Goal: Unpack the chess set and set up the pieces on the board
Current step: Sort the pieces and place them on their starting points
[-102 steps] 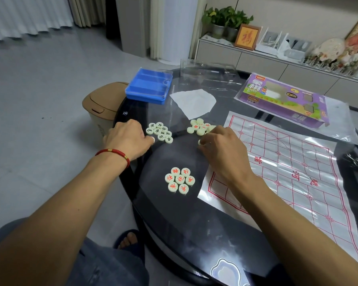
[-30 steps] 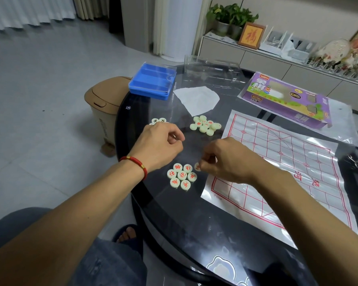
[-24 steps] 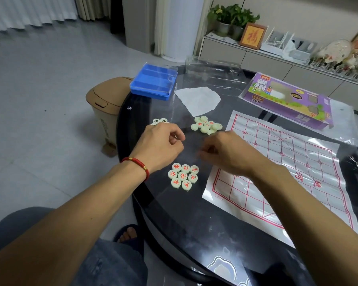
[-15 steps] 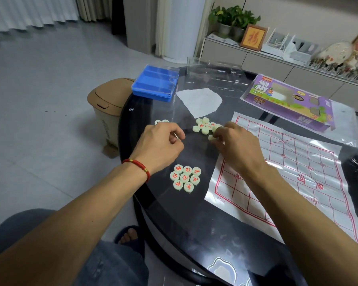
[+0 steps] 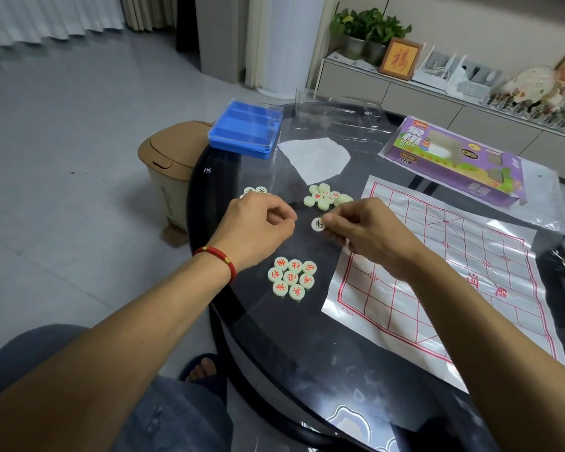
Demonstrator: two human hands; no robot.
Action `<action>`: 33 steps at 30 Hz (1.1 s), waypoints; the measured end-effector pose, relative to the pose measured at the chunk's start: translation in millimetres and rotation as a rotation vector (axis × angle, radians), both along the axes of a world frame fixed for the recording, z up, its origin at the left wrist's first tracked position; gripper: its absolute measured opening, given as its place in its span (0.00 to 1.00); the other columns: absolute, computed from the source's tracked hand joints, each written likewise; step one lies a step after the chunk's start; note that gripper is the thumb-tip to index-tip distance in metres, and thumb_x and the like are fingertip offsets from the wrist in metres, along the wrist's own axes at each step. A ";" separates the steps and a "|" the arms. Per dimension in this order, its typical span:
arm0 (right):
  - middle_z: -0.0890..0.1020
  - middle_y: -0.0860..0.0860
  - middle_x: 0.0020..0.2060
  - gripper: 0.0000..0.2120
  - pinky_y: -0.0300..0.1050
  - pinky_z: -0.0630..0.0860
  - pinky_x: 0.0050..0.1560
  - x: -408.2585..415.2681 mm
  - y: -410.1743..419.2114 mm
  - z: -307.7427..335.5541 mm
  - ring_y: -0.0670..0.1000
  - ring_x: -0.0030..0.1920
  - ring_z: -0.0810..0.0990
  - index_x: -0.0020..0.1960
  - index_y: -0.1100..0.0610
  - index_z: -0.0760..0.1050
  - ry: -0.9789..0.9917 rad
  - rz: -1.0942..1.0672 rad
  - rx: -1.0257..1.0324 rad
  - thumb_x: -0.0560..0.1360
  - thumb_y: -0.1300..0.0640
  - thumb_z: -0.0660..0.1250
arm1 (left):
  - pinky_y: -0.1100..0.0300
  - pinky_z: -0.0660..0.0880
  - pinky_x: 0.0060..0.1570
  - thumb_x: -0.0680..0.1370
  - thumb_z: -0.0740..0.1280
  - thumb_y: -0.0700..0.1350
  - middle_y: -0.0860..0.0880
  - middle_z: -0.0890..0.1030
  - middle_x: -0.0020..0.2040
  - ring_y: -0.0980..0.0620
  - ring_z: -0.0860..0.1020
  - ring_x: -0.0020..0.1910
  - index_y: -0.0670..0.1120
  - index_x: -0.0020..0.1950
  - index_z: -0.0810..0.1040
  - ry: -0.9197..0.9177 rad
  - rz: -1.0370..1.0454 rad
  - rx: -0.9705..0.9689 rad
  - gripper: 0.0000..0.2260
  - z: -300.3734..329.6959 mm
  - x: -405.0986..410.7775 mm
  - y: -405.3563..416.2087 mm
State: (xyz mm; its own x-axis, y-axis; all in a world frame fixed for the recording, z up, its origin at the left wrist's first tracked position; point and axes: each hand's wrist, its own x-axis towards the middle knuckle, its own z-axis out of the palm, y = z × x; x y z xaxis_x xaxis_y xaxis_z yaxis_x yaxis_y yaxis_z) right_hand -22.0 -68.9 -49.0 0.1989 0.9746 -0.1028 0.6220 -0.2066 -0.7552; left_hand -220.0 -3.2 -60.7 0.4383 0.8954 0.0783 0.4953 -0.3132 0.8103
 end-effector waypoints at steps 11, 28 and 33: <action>0.86 0.50 0.45 0.09 0.47 0.83 0.47 -5.4 9.5 -13.6 0.48 0.42 0.83 0.52 0.55 0.86 -0.365 -0.075 0.144 0.79 0.52 0.70 | 0.59 0.80 0.41 0.75 0.72 0.42 0.51 0.84 0.34 0.52 0.83 0.37 0.50 0.39 0.85 0.080 0.067 0.008 0.05 -1.5 -9.9 12.6; 0.81 0.53 0.44 0.12 0.55 0.79 0.41 3.3 43.9 -33.7 0.58 0.42 0.79 0.51 0.55 0.83 -0.828 -0.128 0.240 0.81 0.50 0.65 | 0.45 0.79 0.49 0.79 0.64 0.43 0.42 0.81 0.43 0.39 0.79 0.46 0.43 0.45 0.78 0.434 0.185 0.258 0.07 -9.8 -8.5 32.3; 0.87 0.50 0.41 0.08 0.41 0.80 0.39 -4.7 21.2 -15.6 0.43 0.37 0.82 0.52 0.56 0.86 0.105 -0.273 0.271 0.79 0.54 0.70 | 0.53 0.79 0.46 0.79 0.67 0.46 0.49 0.82 0.38 0.48 0.80 0.42 0.46 0.44 0.80 0.246 0.212 0.294 0.06 -2.4 -7.1 26.0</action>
State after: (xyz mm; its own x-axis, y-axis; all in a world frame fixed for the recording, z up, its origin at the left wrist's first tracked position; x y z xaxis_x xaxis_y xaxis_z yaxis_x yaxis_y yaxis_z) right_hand -26.7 -47.7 -64.5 0.4568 0.8818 0.1171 0.4883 -0.1385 -0.8616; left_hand -227.1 22.8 -63.1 0.2846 0.9227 0.2601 0.7403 -0.3839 0.5519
